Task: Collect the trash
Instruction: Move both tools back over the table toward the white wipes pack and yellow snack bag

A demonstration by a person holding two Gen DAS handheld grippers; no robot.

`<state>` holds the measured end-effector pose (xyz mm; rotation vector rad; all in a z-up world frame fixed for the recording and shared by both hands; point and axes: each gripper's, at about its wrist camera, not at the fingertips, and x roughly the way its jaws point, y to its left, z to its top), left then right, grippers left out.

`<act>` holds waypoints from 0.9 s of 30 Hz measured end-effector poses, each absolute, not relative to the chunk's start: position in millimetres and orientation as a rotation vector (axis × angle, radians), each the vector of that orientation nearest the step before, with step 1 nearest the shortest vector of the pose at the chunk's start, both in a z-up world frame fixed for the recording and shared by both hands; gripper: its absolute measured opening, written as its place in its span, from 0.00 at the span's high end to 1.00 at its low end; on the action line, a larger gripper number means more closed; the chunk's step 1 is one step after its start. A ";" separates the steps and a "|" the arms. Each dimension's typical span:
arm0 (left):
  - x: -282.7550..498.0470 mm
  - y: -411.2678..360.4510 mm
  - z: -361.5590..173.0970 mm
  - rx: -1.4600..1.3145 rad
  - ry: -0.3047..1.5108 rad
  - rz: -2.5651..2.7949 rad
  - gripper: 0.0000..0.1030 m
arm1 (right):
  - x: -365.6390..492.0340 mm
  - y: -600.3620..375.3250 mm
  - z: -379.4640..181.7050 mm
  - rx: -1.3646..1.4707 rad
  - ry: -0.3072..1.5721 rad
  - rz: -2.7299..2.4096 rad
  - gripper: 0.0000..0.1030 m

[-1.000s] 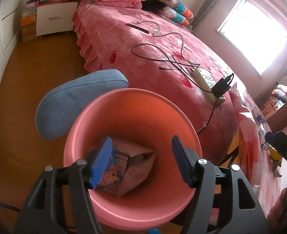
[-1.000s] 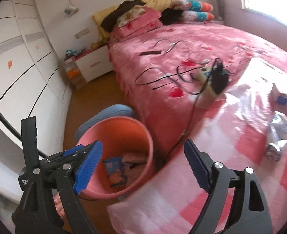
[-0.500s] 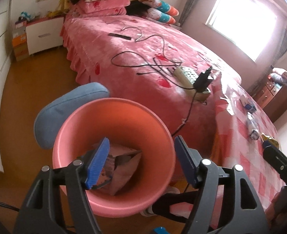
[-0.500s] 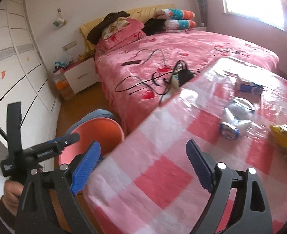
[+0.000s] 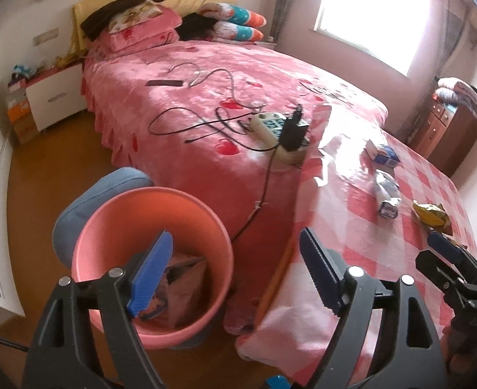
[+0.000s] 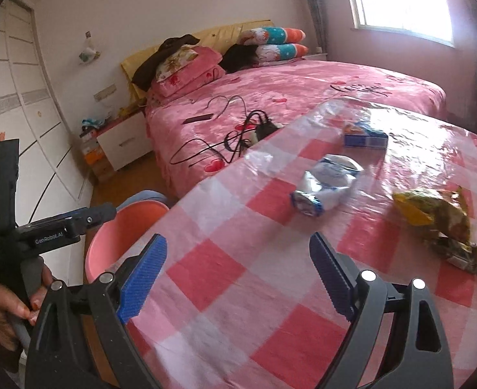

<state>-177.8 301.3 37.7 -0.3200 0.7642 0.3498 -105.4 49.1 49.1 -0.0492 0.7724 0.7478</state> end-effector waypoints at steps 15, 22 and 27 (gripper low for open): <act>-150.1 232.2 57.3 -0.195 0.773 0.289 0.20 | -104.8 6.7 55.8 -0.047 0.748 0.699 0.14; -142.1 207.4 61.4 -0.148 0.780 0.263 0.20 | -98.3 -15.8 62.0 -0.016 0.734 0.664 0.14; -136.1 191.7 63.4 -0.119 0.785 0.246 0.20 | -94.2 -31.9 64.9 0.012 0.730 0.639 0.14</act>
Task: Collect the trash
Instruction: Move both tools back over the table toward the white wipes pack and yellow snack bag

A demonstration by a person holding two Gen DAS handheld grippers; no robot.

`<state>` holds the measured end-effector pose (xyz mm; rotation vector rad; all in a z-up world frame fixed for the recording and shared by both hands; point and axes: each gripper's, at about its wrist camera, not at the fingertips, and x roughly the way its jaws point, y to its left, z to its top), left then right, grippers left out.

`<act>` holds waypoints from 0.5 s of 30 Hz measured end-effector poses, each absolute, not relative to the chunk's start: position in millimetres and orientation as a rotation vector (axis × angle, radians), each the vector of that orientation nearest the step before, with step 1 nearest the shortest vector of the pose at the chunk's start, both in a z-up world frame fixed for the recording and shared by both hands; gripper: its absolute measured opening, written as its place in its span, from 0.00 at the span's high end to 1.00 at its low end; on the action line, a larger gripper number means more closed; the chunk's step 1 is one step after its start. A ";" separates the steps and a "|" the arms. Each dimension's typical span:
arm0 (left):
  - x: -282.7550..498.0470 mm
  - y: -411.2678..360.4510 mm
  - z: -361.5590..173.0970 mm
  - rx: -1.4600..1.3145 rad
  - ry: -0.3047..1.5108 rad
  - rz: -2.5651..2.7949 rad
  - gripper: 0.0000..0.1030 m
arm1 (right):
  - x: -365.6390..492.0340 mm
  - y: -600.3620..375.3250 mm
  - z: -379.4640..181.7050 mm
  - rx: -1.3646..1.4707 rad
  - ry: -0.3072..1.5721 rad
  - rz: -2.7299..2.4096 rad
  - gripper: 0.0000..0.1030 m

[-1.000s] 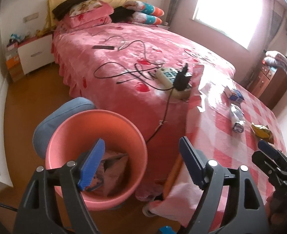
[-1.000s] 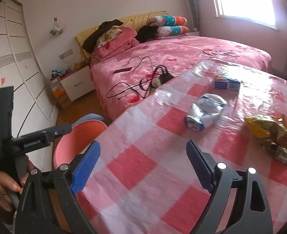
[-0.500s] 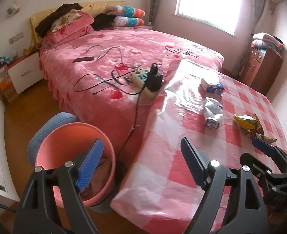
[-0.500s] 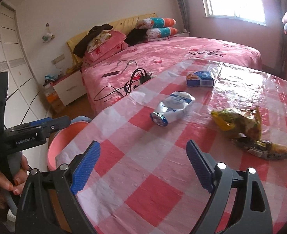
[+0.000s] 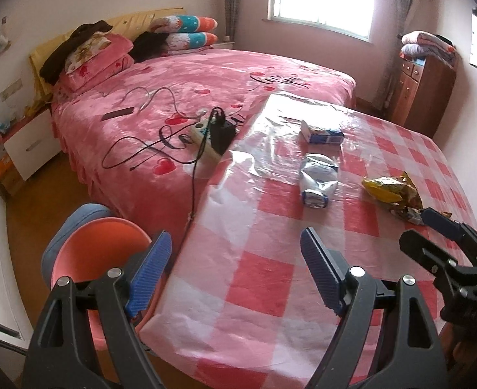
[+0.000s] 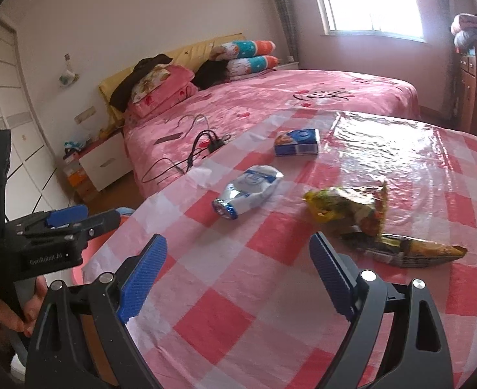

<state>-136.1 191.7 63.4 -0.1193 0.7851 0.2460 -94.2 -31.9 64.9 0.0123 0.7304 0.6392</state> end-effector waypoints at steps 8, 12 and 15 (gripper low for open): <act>-128.4 168.9 65.4 -0.079 0.792 0.222 0.20 | -87.3 -55.5 69.1 0.032 0.722 0.589 0.14; -122.8 157.7 68.2 -0.060 0.790 0.208 0.20 | -82.5 -67.0 70.5 0.050 0.725 0.569 0.14; -119.5 149.9 69.7 -0.045 0.791 0.199 0.20 | -79.7 -75.2 70.7 0.062 0.730 0.554 0.14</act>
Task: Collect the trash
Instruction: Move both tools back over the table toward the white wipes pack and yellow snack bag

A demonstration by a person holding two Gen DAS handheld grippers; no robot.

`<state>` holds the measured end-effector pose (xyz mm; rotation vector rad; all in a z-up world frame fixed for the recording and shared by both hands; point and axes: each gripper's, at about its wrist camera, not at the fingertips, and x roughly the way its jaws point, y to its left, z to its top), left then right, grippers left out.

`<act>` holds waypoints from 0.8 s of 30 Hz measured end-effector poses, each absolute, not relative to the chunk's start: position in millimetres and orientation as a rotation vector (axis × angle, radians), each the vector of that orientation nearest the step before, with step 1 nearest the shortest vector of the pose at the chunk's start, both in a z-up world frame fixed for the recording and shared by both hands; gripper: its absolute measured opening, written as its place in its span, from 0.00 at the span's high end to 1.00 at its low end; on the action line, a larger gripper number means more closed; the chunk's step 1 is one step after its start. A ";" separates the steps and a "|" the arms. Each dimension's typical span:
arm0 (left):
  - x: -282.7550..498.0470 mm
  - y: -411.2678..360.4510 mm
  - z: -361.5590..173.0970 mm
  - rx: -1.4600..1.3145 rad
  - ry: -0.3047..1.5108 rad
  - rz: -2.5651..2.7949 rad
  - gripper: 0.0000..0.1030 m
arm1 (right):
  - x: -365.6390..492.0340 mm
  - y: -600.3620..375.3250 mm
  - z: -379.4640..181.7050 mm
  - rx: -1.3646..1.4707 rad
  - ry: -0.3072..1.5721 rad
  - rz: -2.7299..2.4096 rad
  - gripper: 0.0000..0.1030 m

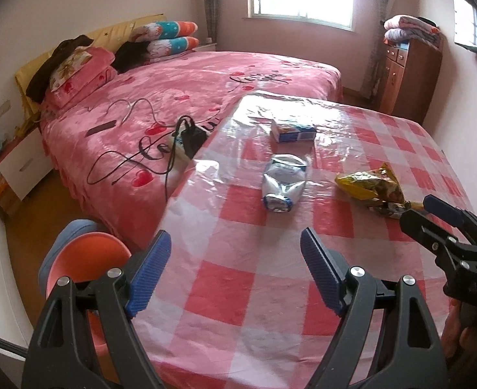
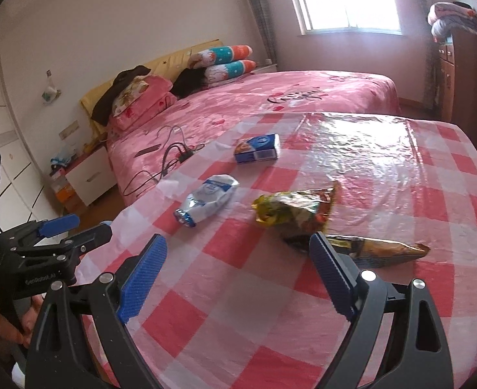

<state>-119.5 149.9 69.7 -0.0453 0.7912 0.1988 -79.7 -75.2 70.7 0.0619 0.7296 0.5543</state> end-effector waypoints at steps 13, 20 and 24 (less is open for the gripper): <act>-106.0 120.0 71.7 0.002 0.804 0.164 0.20 | -66.3 -105.2 69.2 0.085 0.748 0.484 0.14; -96.6 106.5 69.3 0.014 0.814 0.136 0.19 | -52.2 -130.8 64.3 0.122 0.779 0.426 0.14; -89.8 100.7 66.6 0.011 0.823 0.116 0.19 | -41.4 -145.6 59.3 0.142 0.804 0.394 0.14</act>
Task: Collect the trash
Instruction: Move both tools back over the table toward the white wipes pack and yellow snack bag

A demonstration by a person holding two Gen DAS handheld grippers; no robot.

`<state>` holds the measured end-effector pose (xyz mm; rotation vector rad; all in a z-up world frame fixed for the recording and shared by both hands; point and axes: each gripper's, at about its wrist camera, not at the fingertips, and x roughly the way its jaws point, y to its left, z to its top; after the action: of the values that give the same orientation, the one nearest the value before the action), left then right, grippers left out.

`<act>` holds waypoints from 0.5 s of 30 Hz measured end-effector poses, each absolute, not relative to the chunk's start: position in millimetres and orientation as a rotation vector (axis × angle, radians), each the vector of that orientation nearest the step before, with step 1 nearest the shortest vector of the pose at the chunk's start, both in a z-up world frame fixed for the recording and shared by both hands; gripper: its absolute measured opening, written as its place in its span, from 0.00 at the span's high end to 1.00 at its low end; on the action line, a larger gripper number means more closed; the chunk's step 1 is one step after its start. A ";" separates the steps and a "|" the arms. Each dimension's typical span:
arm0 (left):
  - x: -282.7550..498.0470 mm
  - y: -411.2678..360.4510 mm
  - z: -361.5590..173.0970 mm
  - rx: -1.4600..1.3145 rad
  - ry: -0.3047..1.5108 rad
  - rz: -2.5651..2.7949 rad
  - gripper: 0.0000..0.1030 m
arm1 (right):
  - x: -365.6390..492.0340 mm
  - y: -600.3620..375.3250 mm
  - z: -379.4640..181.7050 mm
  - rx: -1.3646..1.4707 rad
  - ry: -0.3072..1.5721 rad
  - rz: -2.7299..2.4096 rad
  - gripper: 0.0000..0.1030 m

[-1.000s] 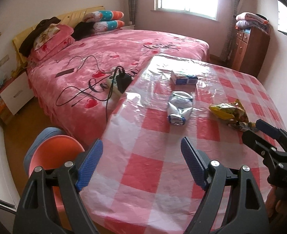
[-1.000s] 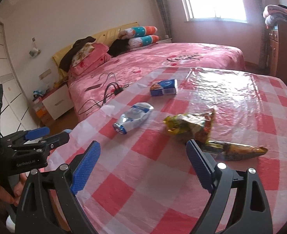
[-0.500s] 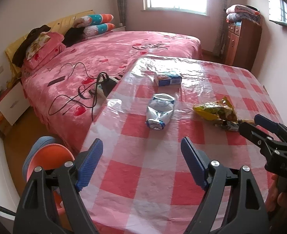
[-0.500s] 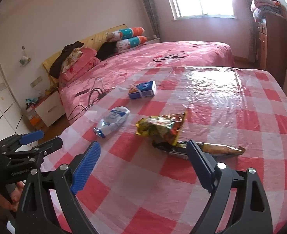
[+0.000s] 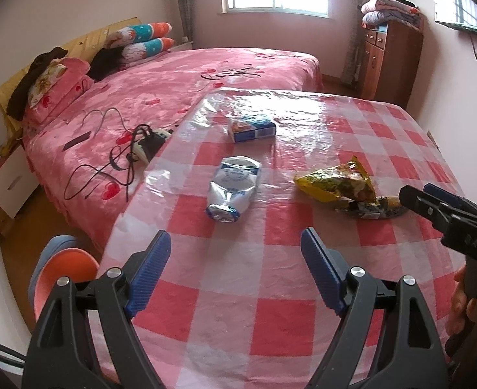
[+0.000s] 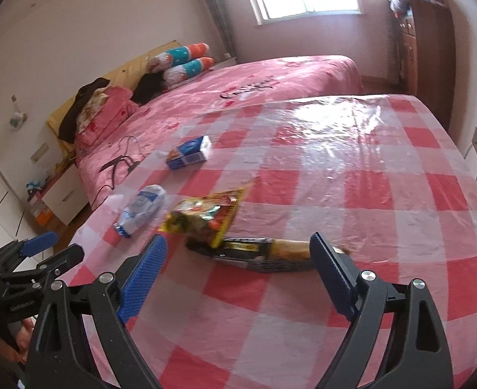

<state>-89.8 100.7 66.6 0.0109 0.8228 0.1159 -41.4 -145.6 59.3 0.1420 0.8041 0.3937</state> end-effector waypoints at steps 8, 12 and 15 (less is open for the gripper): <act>-60.6 98.1 55.0 0.000 0.841 0.065 0.19 | -22.8 -162.2 45.7 0.204 0.867 0.395 0.14; -38.5 106.7 44.3 -0.032 0.865 0.033 0.19 | -18.5 -159.2 44.4 0.214 0.871 0.414 0.14; -26.8 111.2 37.6 -0.047 0.876 0.014 0.20 | -17.4 -152.1 44.1 0.220 0.870 0.445 0.14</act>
<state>-26.8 111.2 37.6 -0.0471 0.8758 0.0138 -17.4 -152.1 44.1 0.2197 0.8697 0.4448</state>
